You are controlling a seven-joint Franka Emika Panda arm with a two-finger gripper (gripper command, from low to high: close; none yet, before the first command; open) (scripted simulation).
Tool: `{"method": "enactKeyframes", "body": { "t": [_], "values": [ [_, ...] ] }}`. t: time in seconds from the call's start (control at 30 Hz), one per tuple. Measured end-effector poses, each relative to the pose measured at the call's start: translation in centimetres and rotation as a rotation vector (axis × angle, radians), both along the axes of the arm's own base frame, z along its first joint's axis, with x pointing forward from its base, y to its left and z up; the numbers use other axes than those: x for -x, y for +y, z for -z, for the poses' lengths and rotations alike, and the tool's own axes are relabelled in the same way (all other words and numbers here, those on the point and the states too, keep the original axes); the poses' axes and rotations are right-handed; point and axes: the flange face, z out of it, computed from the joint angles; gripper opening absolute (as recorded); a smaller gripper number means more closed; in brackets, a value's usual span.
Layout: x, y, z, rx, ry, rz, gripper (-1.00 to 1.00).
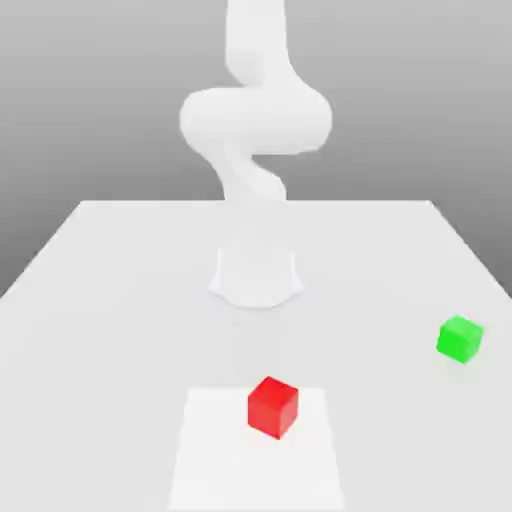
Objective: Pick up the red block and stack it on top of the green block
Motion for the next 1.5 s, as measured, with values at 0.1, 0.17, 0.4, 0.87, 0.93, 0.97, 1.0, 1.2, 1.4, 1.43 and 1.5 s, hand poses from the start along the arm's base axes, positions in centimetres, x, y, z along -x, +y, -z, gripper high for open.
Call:
{"method": "enactKeyframes", "body": {
  "t": [0.1,0.17,0.4,0.87,0.93,0.97,1.0,1.2,1.4,1.43,1.5],
  "values": [
    [-3.4,-0.2,7.4,0.034,0.107,-0.126,0.00],
    [-5.0,0.2,12.4,0.061,0.175,-0.210,0.00],
    [-5.5,2.5,29.8,0.185,0.407,-0.516,0.00],
    [0.5,3.1,47.3,0.380,0.635,-0.866,0.00],
    [0.5,3.0,48.3,0.381,0.634,-0.866,0.00],
    [0.5,3.0,48.8,0.381,0.635,-0.866,0.00],
    [0.6,3.0,49.3,0.380,0.636,-0.866,0.00],
    [1.0,3.0,51.6,0.375,0.644,-0.864,-1.00],
    [1.0,3.0,51.3,0.375,0.643,-0.865,-1.00],
    [0.8,3.0,50.8,0.376,0.642,-0.865,-1.00],
    [0.6,3.0,49.7,0.379,0.638,-0.866,-1.00]
  ]
}}
